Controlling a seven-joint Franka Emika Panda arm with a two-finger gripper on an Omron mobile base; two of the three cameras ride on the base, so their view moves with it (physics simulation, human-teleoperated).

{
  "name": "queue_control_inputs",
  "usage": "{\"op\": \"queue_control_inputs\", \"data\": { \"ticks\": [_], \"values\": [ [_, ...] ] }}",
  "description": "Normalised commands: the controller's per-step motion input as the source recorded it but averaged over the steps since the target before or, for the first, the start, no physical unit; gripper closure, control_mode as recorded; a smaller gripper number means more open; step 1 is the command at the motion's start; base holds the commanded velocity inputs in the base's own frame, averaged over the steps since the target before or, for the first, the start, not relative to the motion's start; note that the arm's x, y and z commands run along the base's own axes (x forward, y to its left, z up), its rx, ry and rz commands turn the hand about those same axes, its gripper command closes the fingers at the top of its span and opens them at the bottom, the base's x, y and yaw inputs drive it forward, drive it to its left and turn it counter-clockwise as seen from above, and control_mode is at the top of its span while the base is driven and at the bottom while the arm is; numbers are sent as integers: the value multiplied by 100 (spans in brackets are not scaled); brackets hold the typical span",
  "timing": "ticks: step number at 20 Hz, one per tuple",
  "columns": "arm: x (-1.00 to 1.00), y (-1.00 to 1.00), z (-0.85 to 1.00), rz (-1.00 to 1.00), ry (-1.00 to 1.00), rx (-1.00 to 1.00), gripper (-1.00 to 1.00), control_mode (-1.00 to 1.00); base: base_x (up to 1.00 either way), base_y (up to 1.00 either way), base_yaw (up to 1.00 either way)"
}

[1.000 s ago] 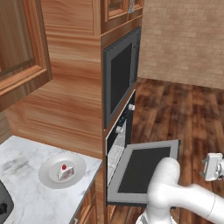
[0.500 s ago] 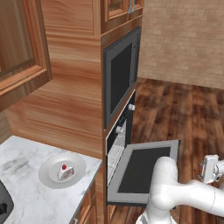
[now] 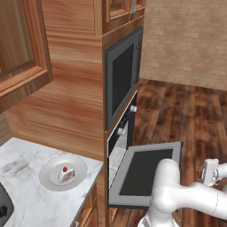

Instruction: Take the baked cake out of the oven and place it on the plate for cooling. Then close the oven door.

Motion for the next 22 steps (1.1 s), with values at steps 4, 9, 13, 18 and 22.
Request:
{"op": "queue_control_inputs", "data": {
  "ticks": [4,9,13,18,22],
  "values": [
    [25,29,-44,-4,-21,1,-100,-100,0,0,0],
    [18,19,-46,-2,-17,0,-100,-100,0,0,0],
    [19,11,-44,-1,-10,1,-100,-100,0,0,0],
    [21,0,-43,0,-6,3,-100,-100,0,0,0],
    [22,0,-44,0,-3,2,-100,-100,0,0,0]
  ]
}}
